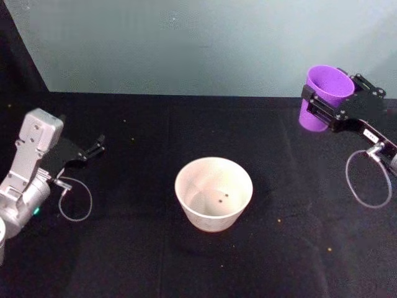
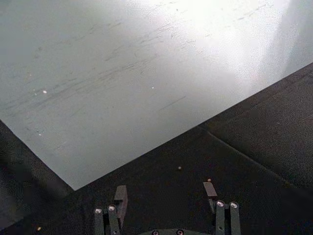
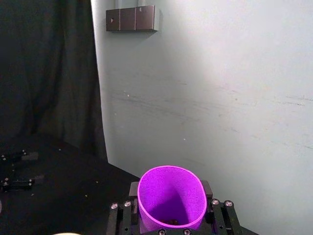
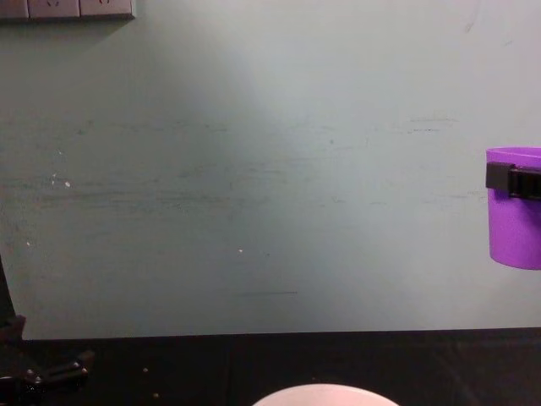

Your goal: Pick up the cup and pour the mung beans from the cup into the bowl.

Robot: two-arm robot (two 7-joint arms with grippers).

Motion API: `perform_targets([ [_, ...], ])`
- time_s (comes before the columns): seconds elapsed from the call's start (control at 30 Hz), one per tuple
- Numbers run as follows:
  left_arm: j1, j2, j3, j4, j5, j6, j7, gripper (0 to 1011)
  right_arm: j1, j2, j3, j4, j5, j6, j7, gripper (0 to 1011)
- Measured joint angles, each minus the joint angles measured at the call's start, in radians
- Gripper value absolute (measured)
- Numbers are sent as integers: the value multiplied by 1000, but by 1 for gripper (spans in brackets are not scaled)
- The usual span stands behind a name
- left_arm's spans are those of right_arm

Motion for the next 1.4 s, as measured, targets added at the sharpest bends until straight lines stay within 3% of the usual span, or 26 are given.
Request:
perform_targets([
  [1.4,0,0,0,0,0,0,0,1011,0,0,0,0,0,0,0,737],
])
